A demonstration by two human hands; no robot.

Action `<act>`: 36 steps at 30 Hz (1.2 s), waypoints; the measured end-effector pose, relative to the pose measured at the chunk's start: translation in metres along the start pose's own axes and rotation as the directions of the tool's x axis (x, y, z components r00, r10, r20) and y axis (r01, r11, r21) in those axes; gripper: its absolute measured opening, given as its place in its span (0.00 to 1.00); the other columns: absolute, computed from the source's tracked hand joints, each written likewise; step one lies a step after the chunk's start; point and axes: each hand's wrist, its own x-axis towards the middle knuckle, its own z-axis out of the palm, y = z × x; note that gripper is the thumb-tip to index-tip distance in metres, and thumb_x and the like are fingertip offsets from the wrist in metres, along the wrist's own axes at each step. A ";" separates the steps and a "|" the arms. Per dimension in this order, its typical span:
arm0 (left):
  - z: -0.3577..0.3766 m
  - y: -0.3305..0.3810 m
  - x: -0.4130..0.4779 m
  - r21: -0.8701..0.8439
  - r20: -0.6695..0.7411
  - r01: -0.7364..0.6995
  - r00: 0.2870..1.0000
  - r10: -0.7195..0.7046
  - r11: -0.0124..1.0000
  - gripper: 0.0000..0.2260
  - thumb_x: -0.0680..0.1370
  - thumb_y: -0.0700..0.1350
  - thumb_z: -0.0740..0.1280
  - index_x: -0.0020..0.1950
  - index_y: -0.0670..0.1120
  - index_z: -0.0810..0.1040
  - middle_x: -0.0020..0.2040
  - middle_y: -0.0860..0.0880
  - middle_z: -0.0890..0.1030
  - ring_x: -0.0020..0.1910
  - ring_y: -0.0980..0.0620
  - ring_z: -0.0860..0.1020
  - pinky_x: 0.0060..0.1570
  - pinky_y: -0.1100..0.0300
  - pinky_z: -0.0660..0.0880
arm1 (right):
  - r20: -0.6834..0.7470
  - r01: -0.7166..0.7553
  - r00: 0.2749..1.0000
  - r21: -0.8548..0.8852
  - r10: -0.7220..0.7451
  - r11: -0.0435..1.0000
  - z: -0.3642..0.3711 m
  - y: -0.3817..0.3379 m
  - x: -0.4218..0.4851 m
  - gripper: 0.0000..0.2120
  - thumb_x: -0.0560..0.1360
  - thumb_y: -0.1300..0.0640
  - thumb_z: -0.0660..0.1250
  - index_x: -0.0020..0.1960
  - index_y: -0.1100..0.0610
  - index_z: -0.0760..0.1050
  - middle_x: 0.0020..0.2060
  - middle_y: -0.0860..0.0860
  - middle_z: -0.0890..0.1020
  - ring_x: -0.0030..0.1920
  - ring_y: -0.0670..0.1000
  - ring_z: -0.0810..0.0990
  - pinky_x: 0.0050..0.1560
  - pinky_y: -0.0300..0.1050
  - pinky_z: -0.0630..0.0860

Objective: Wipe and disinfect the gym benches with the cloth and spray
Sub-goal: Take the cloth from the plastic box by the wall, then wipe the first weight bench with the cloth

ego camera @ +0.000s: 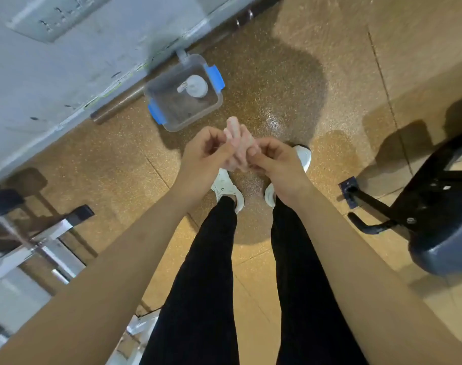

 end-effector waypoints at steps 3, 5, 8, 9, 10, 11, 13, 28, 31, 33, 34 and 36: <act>0.024 0.009 -0.026 0.101 -0.032 -0.003 0.999 0.007 0.995 0.07 0.78 0.46 0.73 0.52 0.47 0.78 0.47 0.45 0.80 0.45 0.54 0.78 0.48 0.55 0.77 | -0.170 0.047 0.985 0.081 -0.033 0.996 -0.025 0.006 -0.037 0.05 0.76 0.65 0.72 0.49 0.61 0.76 0.43 0.54 0.81 0.41 0.47 0.80 0.44 0.37 0.77; 0.043 0.008 -0.040 0.158 -0.065 0.012 0.998 -0.002 0.987 0.10 0.78 0.42 0.74 0.55 0.50 0.77 0.46 0.52 0.81 0.40 0.62 0.77 0.44 0.62 0.77 | -0.238 0.054 0.971 0.102 -0.028 0.993 -0.047 0.016 -0.060 0.07 0.76 0.64 0.73 0.46 0.58 0.75 0.42 0.52 0.79 0.42 0.46 0.79 0.46 0.38 0.75; 0.076 0.004 -0.058 0.248 -0.088 0.009 0.996 0.014 0.969 0.09 0.78 0.43 0.75 0.55 0.49 0.79 0.47 0.55 0.81 0.39 0.66 0.77 0.43 0.66 0.75 | -0.346 0.075 0.938 0.144 -0.021 0.987 -0.082 0.035 -0.095 0.10 0.72 0.59 0.75 0.42 0.53 0.73 0.39 0.51 0.77 0.40 0.48 0.76 0.44 0.44 0.72; 0.088 0.002 -0.065 0.269 -0.093 0.002 0.995 0.024 0.963 0.07 0.78 0.42 0.74 0.54 0.50 0.80 0.48 0.55 0.81 0.41 0.63 0.77 0.45 0.64 0.76 | -0.396 0.092 0.918 0.148 -0.027 0.985 -0.095 0.041 -0.106 0.10 0.71 0.59 0.75 0.41 0.53 0.73 0.39 0.52 0.77 0.40 0.49 0.75 0.44 0.46 0.72; 0.100 0.001 -0.070 0.292 -0.090 -0.007 0.995 0.035 0.956 0.07 0.78 0.42 0.74 0.53 0.51 0.80 0.49 0.54 0.82 0.44 0.60 0.79 0.48 0.61 0.77 | -0.444 0.112 0.895 0.136 -0.041 0.984 -0.108 0.046 -0.117 0.10 0.72 0.60 0.74 0.42 0.53 0.73 0.39 0.52 0.77 0.40 0.50 0.75 0.44 0.47 0.73; 0.114 0.000 -0.076 0.316 -0.079 -0.019 0.996 0.046 0.949 0.07 0.78 0.42 0.73 0.52 0.52 0.80 0.50 0.53 0.82 0.47 0.56 0.80 0.50 0.58 0.78 | -0.491 0.127 0.869 0.108 -0.059 0.986 -0.123 0.052 -0.128 0.10 0.73 0.62 0.74 0.43 0.54 0.73 0.39 0.51 0.77 0.40 0.49 0.75 0.43 0.46 0.74; 0.147 -0.001 -0.087 0.347 -0.026 -0.049 0.998 0.062 0.937 0.06 0.78 0.42 0.73 0.53 0.51 0.81 0.52 0.51 0.84 0.52 0.51 0.82 0.56 0.52 0.81 | -0.566 0.163 0.818 0.057 -0.102 0.985 -0.154 0.060 -0.154 0.08 0.75 0.65 0.72 0.46 0.57 0.73 0.38 0.50 0.78 0.38 0.47 0.76 0.40 0.42 0.75; 0.467 -0.005 -0.136 0.440 0.506 -0.500 0.824 0.254 0.746 0.27 0.76 0.31 0.71 0.74 0.46 0.75 0.60 0.51 0.71 0.47 0.67 0.73 0.50 0.74 0.72 | -0.891 0.170 0.410 -0.133 -0.193 0.976 -0.396 0.137 -0.288 0.11 0.78 0.63 0.68 0.59 0.52 0.77 0.51 0.44 0.80 0.51 0.39 0.79 0.51 0.44 0.81; 0.517 -0.031 -0.126 0.503 0.555 -0.575 0.787 0.269 0.645 0.27 0.77 0.34 0.70 0.75 0.46 0.74 0.64 0.51 0.70 0.53 0.57 0.74 0.57 0.64 0.77 | -0.932 0.123 0.307 -0.159 -0.190 0.979 -0.436 0.162 -0.289 0.14 0.78 0.65 0.67 0.63 0.55 0.76 0.53 0.44 0.79 0.49 0.40 0.77 0.53 0.41 0.78; 0.536 -0.054 -0.117 0.609 0.559 -0.534 0.814 0.161 0.586 0.26 0.78 0.38 0.71 0.76 0.47 0.72 0.73 0.49 0.66 0.60 0.50 0.76 0.62 0.54 0.78 | -0.905 -0.049 0.392 -0.201 -0.167 0.978 -0.455 0.185 -0.281 0.22 0.78 0.61 0.70 0.70 0.56 0.71 0.65 0.51 0.73 0.59 0.48 0.76 0.62 0.49 0.77; 0.541 -0.063 -0.112 0.657 0.542 -0.506 0.832 0.116 0.559 0.26 0.78 0.40 0.72 0.76 0.48 0.72 0.76 0.47 0.63 0.64 0.48 0.76 0.64 0.53 0.78 | -0.882 -0.157 0.448 -0.241 -0.149 0.958 -0.459 0.196 -0.275 0.27 0.77 0.58 0.71 0.73 0.54 0.67 0.70 0.55 0.68 0.66 0.54 0.73 0.66 0.54 0.74; 0.549 -0.071 -0.103 0.713 0.505 -0.506 0.851 0.146 0.485 0.24 0.79 0.41 0.71 0.74 0.50 0.74 0.78 0.47 0.62 0.70 0.45 0.73 0.65 0.56 0.74 | -0.850 -0.302 0.492 -0.369 -0.188 0.879 -0.463 0.208 -0.263 0.30 0.77 0.54 0.71 0.76 0.53 0.64 0.75 0.60 0.63 0.72 0.62 0.66 0.71 0.61 0.69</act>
